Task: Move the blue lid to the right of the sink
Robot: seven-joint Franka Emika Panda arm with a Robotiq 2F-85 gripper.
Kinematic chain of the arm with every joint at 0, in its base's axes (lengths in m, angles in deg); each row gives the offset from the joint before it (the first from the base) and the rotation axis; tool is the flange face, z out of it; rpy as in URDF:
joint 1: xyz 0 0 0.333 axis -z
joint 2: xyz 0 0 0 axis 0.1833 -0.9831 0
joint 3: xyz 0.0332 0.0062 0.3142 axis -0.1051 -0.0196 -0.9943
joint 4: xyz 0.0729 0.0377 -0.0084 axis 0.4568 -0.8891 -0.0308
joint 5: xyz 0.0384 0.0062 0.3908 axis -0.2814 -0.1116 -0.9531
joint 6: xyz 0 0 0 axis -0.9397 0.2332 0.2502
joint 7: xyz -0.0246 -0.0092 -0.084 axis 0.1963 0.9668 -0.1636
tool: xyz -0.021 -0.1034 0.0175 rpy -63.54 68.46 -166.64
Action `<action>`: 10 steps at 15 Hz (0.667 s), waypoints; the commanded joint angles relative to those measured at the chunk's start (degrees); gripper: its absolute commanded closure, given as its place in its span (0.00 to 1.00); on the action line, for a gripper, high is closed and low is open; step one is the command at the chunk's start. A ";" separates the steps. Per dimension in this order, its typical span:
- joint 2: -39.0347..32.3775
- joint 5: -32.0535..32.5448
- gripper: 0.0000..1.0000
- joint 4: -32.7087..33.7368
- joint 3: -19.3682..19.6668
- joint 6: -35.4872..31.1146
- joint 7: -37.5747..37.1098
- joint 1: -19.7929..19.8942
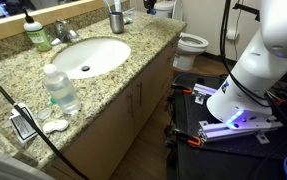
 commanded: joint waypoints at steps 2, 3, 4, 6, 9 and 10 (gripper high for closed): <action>-0.63 0.49 0.81 1.23 -1.18 -0.39 -1.30 0.55; -0.92 0.63 0.81 2.10 -1.23 -1.52 -2.07 -0.17; -1.21 0.45 0.81 3.24 -1.58 -1.70 -2.61 -0.55; -1.95 0.61 0.81 5.88 -2.25 -2.39 -4.29 -1.77; -3.27 -0.60 0.81 10.35 -5.17 0.00 -4.84 -2.55; -3.30 -1.65 0.81 11.25 -7.20 2.14 -3.89 -2.32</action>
